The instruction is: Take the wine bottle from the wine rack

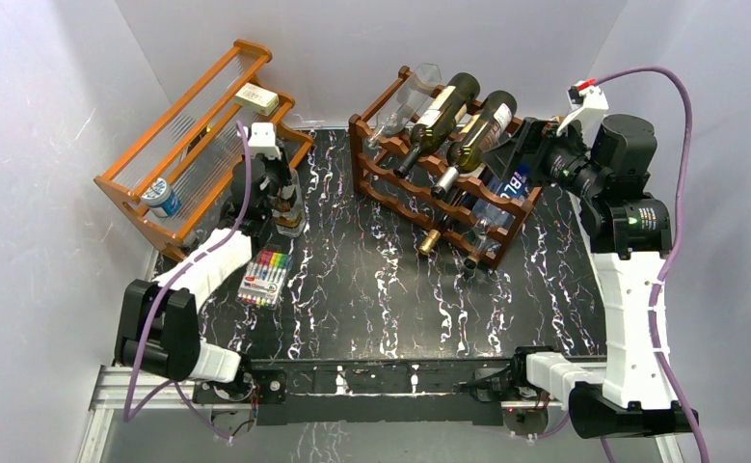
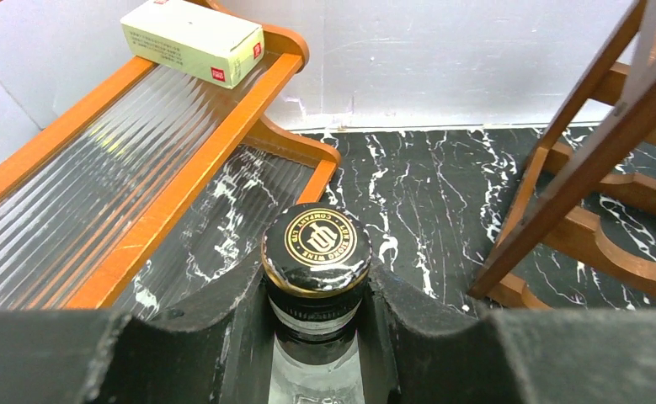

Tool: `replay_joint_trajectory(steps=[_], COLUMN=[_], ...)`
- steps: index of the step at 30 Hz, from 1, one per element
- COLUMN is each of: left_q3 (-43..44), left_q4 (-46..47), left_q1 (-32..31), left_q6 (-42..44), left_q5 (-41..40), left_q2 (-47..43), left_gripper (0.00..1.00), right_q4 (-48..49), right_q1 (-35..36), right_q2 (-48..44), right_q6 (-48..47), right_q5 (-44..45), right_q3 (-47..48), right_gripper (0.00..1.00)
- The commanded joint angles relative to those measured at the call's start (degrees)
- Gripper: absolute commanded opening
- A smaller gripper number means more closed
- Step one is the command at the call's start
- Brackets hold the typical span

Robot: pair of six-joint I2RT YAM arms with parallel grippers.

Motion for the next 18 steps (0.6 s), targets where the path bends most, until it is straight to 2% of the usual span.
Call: replay_joint_trajectory(steps=[1, 6, 12, 14, 17, 18], left_q3=[-3.1, -4.5, -4.4, -4.2, -3.7, -3.2], left_q4=[11.0, 10.6, 9.5, 9.2, 8.3, 7.5], left_q1=[-0.1, -0.1, -0.2, -0.3, -0.2, -0.2], left_q6=[0.2, 1.5, 1.7, 1.6, 2.0, 2.0], left_q5=[4.4, 3.3, -0.2, -1.5, -1.5, -1.3], left_q2=[-5.2, -6.9, -8.2, -8.0, -7.9, -8.0], left_gripper=[0.0, 0.01, 0.45, 0.57, 0.7, 0.78], right_q4=[1.5, 2.8, 1.8, 1.8, 2.6, 2.9], right_q1=[0.2, 0.2, 0.2, 0.2, 0.2, 0.2], right_q2=[-1.0, -2.4, -2.0, -1.8, -1.6, -1.5], right_q6=[1.1, 2.2, 1.5, 1.4, 1.8, 2.0], right_q5=[-1.1, -1.7, -1.4, -1.1, -1.1, -1.1], right_q3=[1.3, -1.2, -1.2, -1.1, -1.6, -1.9], right_gripper=[0.98, 0.98, 0.98, 0.98, 0.98, 0.98])
